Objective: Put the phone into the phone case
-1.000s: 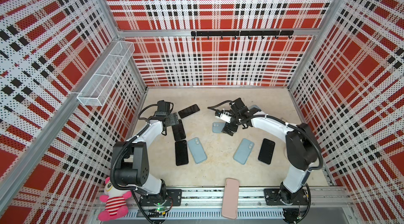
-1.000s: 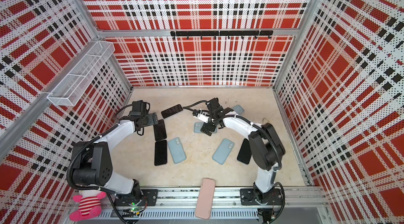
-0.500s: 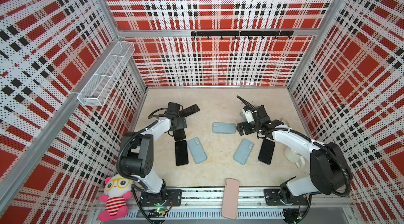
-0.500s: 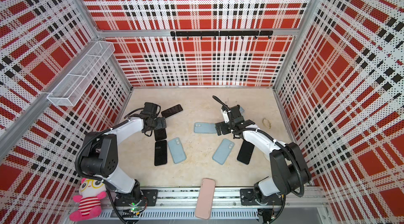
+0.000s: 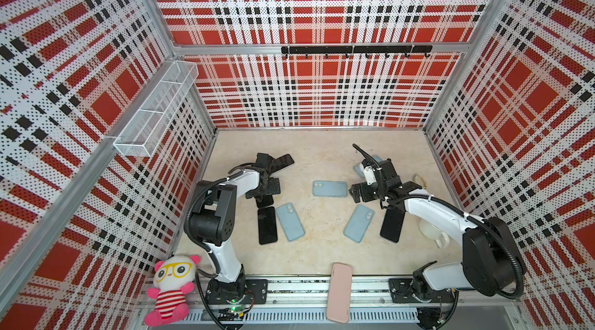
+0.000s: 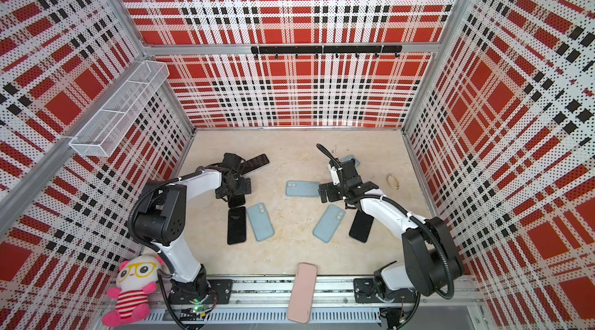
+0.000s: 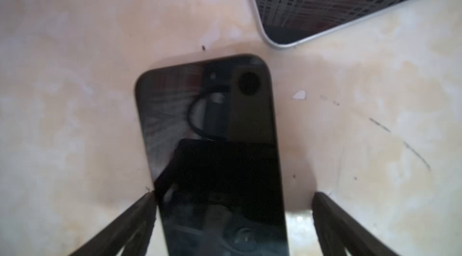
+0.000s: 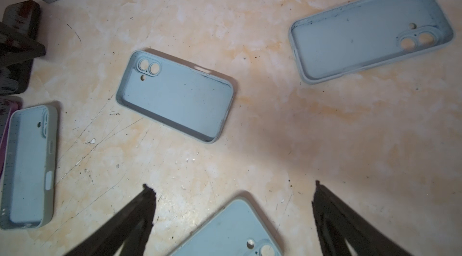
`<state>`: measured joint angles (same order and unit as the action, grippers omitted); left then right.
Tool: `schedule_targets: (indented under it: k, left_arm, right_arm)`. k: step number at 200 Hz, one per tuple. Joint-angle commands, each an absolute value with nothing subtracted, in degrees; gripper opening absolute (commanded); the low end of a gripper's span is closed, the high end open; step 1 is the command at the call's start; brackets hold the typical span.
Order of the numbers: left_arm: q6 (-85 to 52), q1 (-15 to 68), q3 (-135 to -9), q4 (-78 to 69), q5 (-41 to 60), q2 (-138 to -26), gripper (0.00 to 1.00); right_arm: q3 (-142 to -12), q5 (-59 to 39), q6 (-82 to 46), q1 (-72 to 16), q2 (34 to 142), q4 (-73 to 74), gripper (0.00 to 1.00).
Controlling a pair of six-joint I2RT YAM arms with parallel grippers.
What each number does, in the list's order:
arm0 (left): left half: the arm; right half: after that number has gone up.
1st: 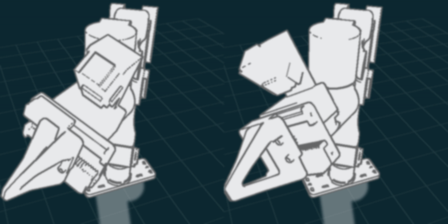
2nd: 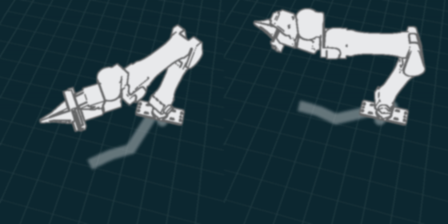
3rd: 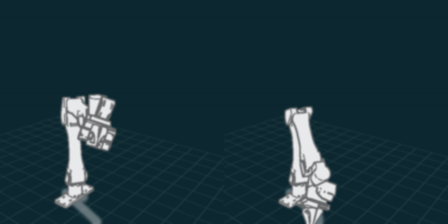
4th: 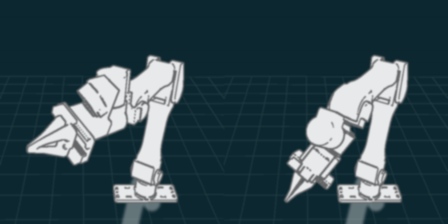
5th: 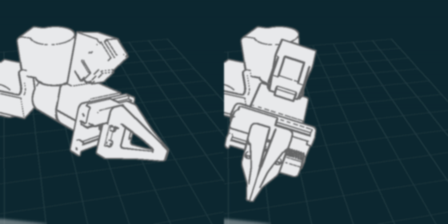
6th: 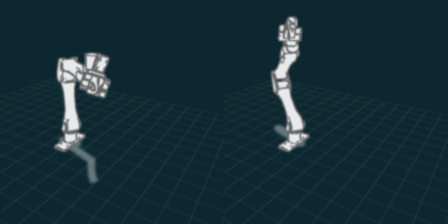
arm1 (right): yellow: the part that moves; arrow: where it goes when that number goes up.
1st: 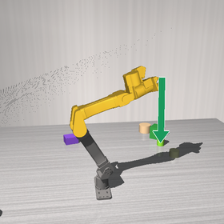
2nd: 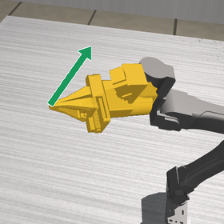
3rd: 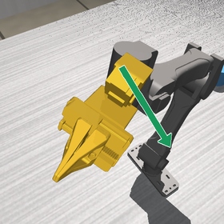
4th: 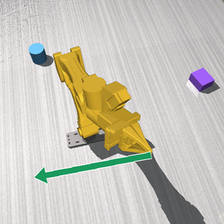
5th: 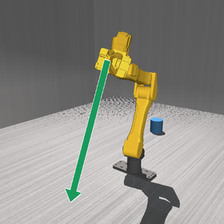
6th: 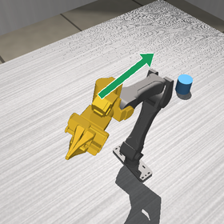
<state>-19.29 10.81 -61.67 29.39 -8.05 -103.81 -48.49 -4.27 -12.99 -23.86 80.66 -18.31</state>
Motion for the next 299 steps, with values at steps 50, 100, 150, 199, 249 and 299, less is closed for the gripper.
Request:
schedule_targets:
  k: [50,100,150,199,249,299]
  left_arm:
    - [-22.92,10.63,-61.50,29.12,-7.91,-106.85,0.98]
    - [-23.22,10.89,-60.45,29.11,-8.85,-108.01,0.94]
    - [-23.22,12.25,-62.69,31.37,-10.60,-107.80,0.80]
    - [-22.51,12.91,-67.41,35.52,-8.75,-105.16,0.72]
    - [-22.15,12.92,-71.47,38.29,-3.33,-100.71,0.72]
    - [-27.04,12.65,-70.35,32.23,7.95,-96.84,0.66]
  right_arm:
    - [-47.41,-2.65,-13.36,-22.73,77.61,-18.59,1.00]
    - [-46.85,-2.38,-12.38,-22.42,76.90,-18.34,1.00]
    - [-43.15,-2.93,-10.99,-22.45,71.85,-13.43,1.00]
    - [-43.13,-2.90,-11.76,-22.46,70.86,-12.56,1.00]
    - [-42.98,-8.95,-14.78,-26.14,72.12,-4.85,1.00]
    - [-42.24,-15.55,-22.74,-33.69,76.76,10.62,0.97]
